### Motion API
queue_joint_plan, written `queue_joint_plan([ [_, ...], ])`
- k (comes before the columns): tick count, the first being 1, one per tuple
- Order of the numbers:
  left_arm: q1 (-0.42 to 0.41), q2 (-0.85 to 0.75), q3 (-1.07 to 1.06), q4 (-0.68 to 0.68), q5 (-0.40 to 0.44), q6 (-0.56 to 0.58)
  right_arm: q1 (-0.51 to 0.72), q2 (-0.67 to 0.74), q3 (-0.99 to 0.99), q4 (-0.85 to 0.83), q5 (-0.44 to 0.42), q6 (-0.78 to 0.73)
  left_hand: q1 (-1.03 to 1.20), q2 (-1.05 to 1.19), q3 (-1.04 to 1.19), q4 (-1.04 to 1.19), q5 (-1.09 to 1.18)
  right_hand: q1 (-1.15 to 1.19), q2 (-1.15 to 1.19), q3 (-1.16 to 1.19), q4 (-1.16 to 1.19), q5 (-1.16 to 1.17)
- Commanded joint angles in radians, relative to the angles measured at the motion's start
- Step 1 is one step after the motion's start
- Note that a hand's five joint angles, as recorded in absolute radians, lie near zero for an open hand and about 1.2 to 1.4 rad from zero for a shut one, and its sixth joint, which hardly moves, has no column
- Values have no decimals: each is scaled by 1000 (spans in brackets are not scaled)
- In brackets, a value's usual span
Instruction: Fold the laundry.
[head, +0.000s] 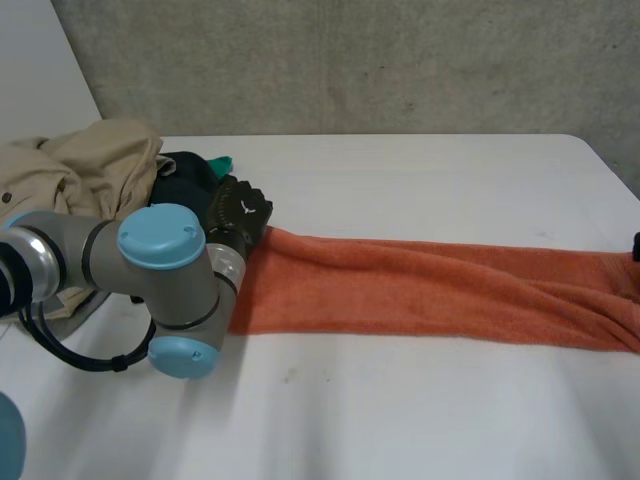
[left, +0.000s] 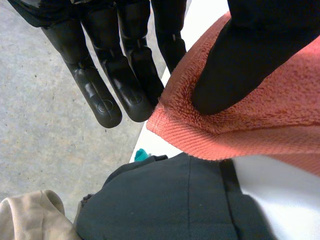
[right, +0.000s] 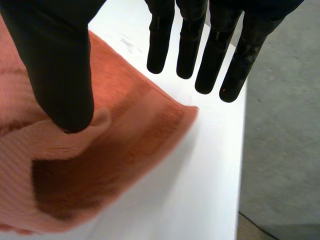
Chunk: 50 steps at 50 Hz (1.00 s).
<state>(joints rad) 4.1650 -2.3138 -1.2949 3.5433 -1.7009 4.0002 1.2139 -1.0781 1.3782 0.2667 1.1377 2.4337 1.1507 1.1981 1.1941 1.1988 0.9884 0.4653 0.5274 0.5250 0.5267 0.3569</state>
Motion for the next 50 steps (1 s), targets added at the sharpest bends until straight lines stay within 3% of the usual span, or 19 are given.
queue_joint_plan([
  [1,-13,40,-37,-1,1,-44,10,81,-56,103,-15,-13,246,198,202,197,233,81,19,21,19,14],
  [16,-14,63,-58,-3,1,-46,13,122,-45,120,-3,-76,246,198,202,197,233,154,92,94,92,88],
  [18,-14,63,-58,-4,1,-44,12,133,-44,120,-3,-78,246,198,202,197,233,274,212,214,212,208],
  [23,-6,63,-57,-9,3,-46,13,141,-54,120,4,-105,246,198,202,197,233,930,868,870,869,864],
  [43,26,31,35,3,9,-44,13,82,-70,-227,-6,7,246,198,202,197,233,931,869,871,870,865],
  [49,26,13,40,3,6,-44,15,115,-70,-225,-4,10,246,198,202,197,233,931,869,871,870,865],
  [50,26,13,39,3,6,-44,15,115,-70,-181,-3,11,246,198,202,197,233,792,730,733,731,726],
])
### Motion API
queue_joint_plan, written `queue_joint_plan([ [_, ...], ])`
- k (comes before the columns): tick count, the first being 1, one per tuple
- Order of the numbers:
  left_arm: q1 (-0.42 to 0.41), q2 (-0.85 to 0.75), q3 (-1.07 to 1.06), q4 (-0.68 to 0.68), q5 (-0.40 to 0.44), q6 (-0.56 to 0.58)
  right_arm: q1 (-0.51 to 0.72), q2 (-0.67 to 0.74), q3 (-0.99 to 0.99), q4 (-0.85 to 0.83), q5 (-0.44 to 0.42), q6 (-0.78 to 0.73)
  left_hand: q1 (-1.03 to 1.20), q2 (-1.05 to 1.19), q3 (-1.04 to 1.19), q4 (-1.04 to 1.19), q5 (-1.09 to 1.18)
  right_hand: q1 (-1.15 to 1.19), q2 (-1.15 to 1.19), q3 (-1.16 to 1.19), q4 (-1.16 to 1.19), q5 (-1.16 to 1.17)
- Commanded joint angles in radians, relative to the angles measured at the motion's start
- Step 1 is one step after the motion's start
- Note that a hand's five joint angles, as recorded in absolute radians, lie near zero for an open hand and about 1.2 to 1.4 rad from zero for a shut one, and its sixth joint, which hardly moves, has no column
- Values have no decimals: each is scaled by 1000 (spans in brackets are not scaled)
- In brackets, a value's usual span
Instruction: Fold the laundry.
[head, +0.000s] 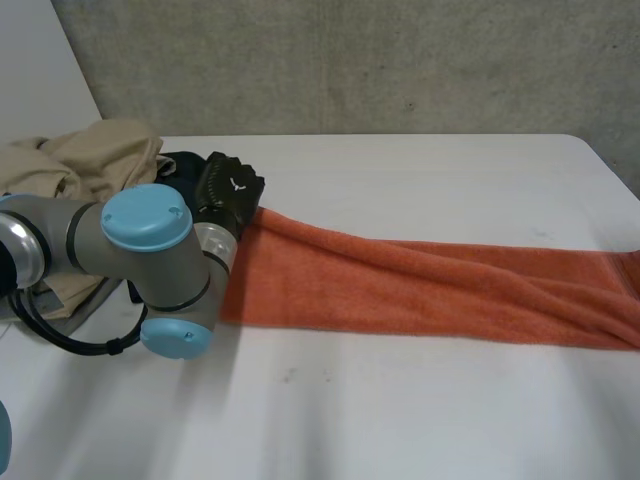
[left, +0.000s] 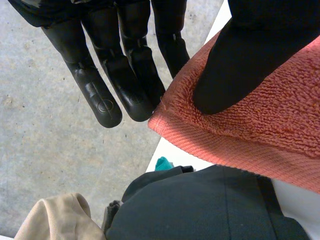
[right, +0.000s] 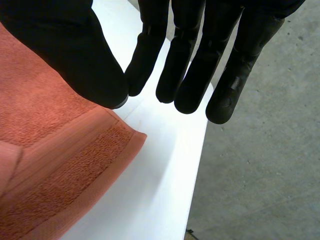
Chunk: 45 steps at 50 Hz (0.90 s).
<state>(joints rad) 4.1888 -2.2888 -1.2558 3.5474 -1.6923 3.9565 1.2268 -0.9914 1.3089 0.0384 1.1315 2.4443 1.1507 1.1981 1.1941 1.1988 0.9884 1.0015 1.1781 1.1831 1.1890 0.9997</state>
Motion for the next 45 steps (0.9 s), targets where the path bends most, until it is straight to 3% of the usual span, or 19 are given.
queue_joint_plan([
  [1,2,-9,-8,-1,-4,-2,2,27,0,69,4,2,246,198,202,197,233,107,-70,-75,-81,-66],
  [4,-1,-3,-16,-4,-4,-3,3,17,-2,182,5,13,246,198,202,197,233,-263,-440,-445,-451,-436],
  [6,-3,-3,-20,-4,-6,-3,3,14,-2,230,5,12,246,198,202,197,233,-384,-561,-566,-572,-557],
  [14,-7,0,-47,-4,-4,-6,3,23,23,296,2,-10,246,198,202,197,233,-444,-620,-625,-631,-617],
  [32,-13,5,-53,-9,-7,-6,-1,60,58,249,2,-76,246,198,202,197,233,-136,-312,-317,-323,-308],
  [35,-15,5,-53,-9,-7,-6,-1,62,62,242,2,-79,246,198,202,197,233,-7,-184,-189,-194,-180],
  [39,-15,8,-54,-10,-7,-6,-1,60,62,239,2,-79,246,198,202,197,233,394,217,212,206,221],
  [45,-12,9,-53,-9,-4,-6,2,43,55,203,-1,-71,246,198,202,197,233,395,218,213,207,222],
])
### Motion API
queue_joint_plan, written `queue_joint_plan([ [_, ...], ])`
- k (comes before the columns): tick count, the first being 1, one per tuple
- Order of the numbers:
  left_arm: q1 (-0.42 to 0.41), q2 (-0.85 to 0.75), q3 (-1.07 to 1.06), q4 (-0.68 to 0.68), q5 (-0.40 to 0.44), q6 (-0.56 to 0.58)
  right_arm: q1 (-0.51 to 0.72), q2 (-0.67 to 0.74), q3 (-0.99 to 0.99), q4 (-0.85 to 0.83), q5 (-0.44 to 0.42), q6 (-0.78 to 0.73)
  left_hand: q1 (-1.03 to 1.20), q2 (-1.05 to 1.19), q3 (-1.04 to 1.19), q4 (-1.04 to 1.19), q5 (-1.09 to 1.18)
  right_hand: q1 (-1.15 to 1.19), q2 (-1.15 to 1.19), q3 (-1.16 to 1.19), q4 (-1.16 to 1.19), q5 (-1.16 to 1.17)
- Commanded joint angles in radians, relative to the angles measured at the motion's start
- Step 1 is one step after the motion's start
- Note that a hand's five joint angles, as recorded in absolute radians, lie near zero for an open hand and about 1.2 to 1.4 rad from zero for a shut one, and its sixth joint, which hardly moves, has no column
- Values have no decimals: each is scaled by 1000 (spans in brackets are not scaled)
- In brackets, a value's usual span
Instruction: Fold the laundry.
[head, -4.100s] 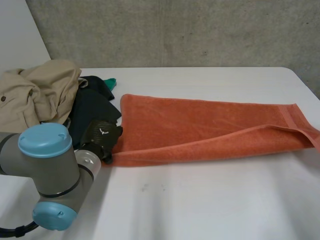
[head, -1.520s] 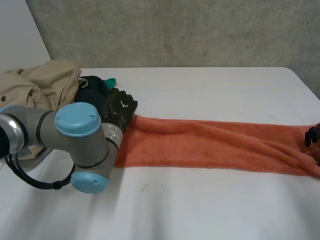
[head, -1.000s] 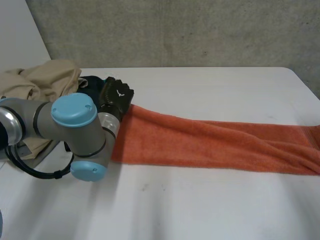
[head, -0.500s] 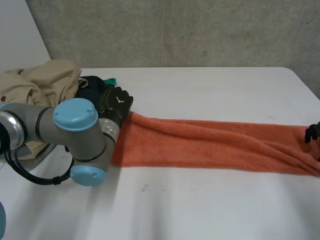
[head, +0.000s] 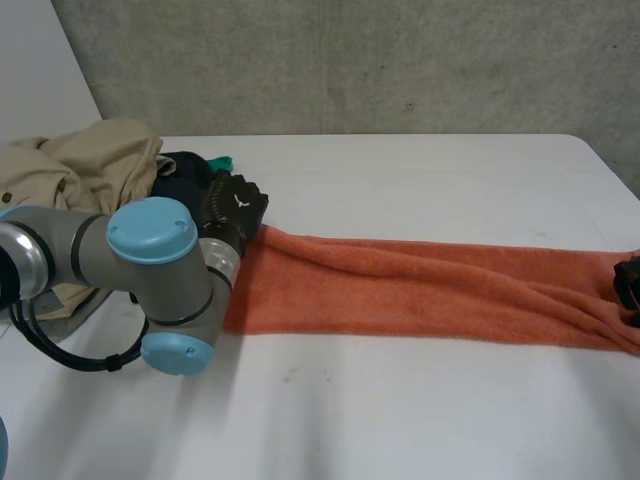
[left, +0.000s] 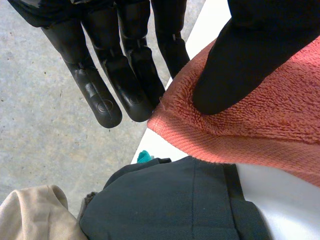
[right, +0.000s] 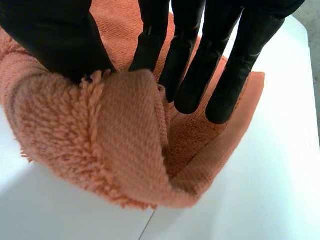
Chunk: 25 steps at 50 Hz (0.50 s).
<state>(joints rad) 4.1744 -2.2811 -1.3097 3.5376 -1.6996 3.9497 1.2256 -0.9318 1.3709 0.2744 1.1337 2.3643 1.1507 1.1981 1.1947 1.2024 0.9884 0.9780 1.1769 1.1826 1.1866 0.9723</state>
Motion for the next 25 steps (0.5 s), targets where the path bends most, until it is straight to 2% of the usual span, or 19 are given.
queue_joint_plan([
  [1,3,2,3,1,3,0,5,-18,-9,-44,-3,13,246,198,202,194,233,418,219,214,210,249],
  [7,9,2,21,7,6,2,17,-50,-10,-165,1,35,246,198,202,194,233,418,219,214,210,249],
  [15,12,2,32,11,8,2,15,-67,-27,-210,-12,96,246,198,202,194,233,418,219,214,210,249],
  [25,18,-84,111,29,9,5,20,28,-44,-406,-5,85,246,198,202,194,233,418,219,214,210,249],
])
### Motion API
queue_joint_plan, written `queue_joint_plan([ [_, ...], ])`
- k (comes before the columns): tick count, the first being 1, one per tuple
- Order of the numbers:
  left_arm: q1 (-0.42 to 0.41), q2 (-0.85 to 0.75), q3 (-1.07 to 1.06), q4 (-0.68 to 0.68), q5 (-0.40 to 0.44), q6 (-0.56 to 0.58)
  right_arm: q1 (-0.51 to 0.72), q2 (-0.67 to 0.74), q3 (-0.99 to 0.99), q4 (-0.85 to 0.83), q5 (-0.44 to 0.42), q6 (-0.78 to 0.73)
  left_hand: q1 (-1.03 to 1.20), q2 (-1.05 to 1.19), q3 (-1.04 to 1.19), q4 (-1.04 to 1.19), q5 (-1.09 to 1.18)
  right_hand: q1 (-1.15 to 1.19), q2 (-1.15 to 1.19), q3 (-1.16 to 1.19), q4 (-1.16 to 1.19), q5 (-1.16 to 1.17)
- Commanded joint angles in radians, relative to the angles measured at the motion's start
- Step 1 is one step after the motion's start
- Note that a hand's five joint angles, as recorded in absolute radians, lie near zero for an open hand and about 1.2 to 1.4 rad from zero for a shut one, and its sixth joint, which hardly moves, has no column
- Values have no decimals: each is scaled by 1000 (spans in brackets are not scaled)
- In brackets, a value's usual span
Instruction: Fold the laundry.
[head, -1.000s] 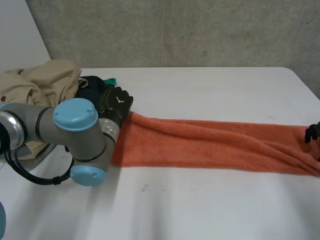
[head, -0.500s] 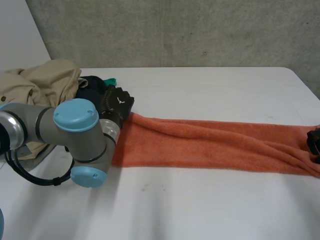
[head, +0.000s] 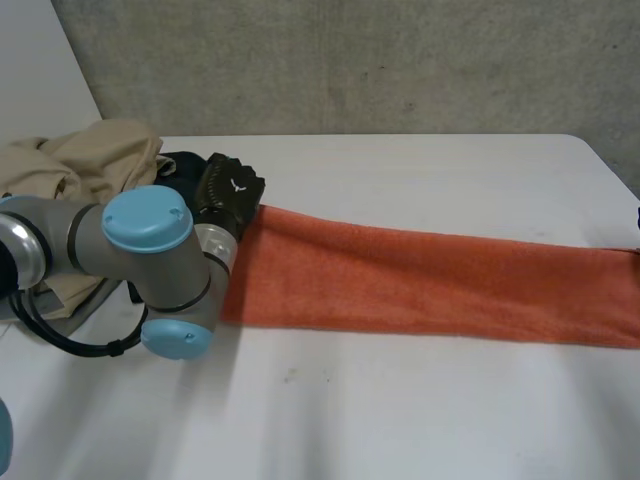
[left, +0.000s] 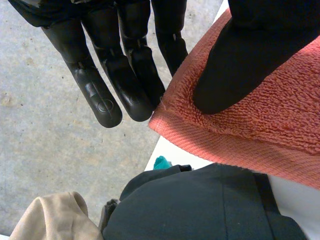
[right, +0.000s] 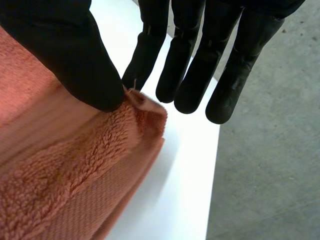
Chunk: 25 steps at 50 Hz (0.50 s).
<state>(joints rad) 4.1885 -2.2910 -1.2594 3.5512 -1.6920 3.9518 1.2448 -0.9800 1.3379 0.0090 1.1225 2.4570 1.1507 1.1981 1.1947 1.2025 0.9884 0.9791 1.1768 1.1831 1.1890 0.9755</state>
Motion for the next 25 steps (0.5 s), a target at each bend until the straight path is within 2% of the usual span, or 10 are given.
queue_joint_plan([
  [1,4,-85,70,21,2,3,2,83,-13,-159,8,-4,246,198,202,194,233,417,219,213,207,246],
  [13,24,-231,225,106,0,9,38,191,-20,-463,25,3,246,198,202,194,233,417,219,213,207,246],
  [20,27,-245,230,109,5,7,48,199,-28,-451,31,31,246,198,202,194,233,417,219,213,207,246],
  [21,27,-248,227,110,12,1,48,199,-32,-445,33,40,170,123,126,119,158,417,219,213,207,246],
  [22,27,-249,225,110,20,1,47,201,-37,-436,34,46,-45,-93,-89,-97,-58,417,219,213,207,246],
  [23,27,-251,222,110,28,1,45,204,-45,-423,39,51,-370,-418,-414,-422,-382,334,136,130,124,163],
  [24,27,-254,216,110,47,6,44,210,-57,-391,52,51,-969,-1017,-1013,-1021,-982,-530,-728,-734,-740,-701],
  [25,27,-255,213,112,57,6,44,213,-63,-376,65,51,-976,-1024,-1020,-1028,-988,-805,-1002,-1009,-1014,-976],
])
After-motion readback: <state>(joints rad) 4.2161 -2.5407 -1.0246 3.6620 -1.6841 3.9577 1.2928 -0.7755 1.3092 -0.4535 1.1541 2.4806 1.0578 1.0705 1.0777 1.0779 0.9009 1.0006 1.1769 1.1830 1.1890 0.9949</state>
